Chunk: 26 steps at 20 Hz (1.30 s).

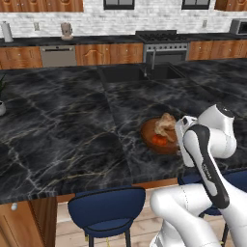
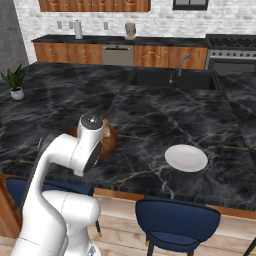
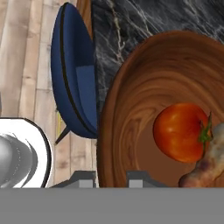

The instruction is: Pick the chicken drumstick and tomato from their plates and place them in the bowl. Then put the bowl in the fridge.

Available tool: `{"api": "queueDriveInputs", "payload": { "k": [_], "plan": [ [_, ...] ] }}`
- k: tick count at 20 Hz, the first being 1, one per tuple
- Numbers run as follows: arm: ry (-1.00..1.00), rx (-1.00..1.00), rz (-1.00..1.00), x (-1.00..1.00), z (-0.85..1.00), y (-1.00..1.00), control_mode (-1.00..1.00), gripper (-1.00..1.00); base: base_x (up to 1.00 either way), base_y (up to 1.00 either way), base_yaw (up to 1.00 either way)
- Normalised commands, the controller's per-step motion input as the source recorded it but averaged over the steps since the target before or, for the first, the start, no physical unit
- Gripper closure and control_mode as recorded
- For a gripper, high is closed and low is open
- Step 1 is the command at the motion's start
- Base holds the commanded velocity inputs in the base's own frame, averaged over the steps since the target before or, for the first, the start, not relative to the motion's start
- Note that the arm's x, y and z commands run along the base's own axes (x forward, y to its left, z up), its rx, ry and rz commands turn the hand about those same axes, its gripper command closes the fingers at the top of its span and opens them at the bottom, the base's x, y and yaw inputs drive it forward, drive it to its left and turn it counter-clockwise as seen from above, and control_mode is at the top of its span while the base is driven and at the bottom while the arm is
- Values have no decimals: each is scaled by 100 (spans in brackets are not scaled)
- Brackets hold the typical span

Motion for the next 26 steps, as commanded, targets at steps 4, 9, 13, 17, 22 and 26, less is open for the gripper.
{"api": "queueDriveInputs", "payload": {
  "k": [4,9,13,17,22,26],
  "plan": [
    [3,0,-1,-3,0,17,-100,100,0,0,0],
    [-1,0,-17,-4,0,20,-100,100,0,0,0],
    [-2,0,-13,-2,-1,15,-100,100,0,0,0],
    [0,0,0,0,0,0,-100,100,0,0,0],
    [0,0,0,0,0,0,-100,100,0,0,0],
    [0,0,0,0,0,0,100,100,0,0,0]
  ]
}}
